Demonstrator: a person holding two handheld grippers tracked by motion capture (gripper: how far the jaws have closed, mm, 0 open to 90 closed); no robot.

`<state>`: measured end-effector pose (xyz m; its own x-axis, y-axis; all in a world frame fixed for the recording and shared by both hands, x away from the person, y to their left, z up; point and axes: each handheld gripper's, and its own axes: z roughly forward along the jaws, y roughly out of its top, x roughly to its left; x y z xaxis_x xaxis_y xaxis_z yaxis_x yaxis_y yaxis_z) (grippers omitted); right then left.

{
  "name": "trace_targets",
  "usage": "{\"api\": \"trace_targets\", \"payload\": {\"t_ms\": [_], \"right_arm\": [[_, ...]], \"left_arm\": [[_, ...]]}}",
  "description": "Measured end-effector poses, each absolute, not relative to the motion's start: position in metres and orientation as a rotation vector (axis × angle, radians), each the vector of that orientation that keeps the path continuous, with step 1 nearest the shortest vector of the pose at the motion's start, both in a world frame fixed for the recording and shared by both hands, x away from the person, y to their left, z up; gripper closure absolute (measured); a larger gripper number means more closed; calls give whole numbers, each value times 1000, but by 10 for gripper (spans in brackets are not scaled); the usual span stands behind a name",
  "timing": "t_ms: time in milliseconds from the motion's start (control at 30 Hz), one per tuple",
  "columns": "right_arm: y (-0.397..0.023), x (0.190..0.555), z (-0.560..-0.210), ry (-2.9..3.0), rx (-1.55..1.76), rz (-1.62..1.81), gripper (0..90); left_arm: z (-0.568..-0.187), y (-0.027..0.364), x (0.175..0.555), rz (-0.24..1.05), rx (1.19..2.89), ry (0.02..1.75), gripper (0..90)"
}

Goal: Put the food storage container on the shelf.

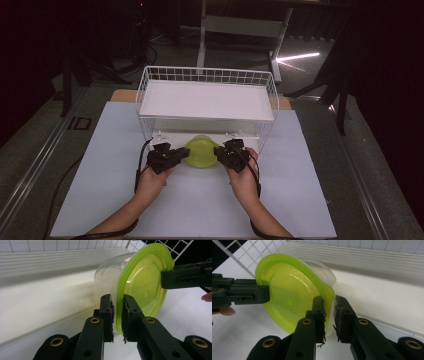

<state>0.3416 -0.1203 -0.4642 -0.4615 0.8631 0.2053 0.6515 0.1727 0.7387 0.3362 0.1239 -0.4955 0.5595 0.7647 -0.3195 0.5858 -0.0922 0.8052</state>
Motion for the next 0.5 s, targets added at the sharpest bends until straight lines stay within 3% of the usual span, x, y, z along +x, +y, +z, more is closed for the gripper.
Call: {"api": "trace_targets", "payload": {"t_ms": [333,500], "right_arm": [[-120,357,-471,2172,1491,1142,790],[-120,360,-475,2166,1440,1142,777]], "left_arm": [[-503,124,353,186,1767,1125,807],[-505,121,356,255,1782,1096,804]]}}
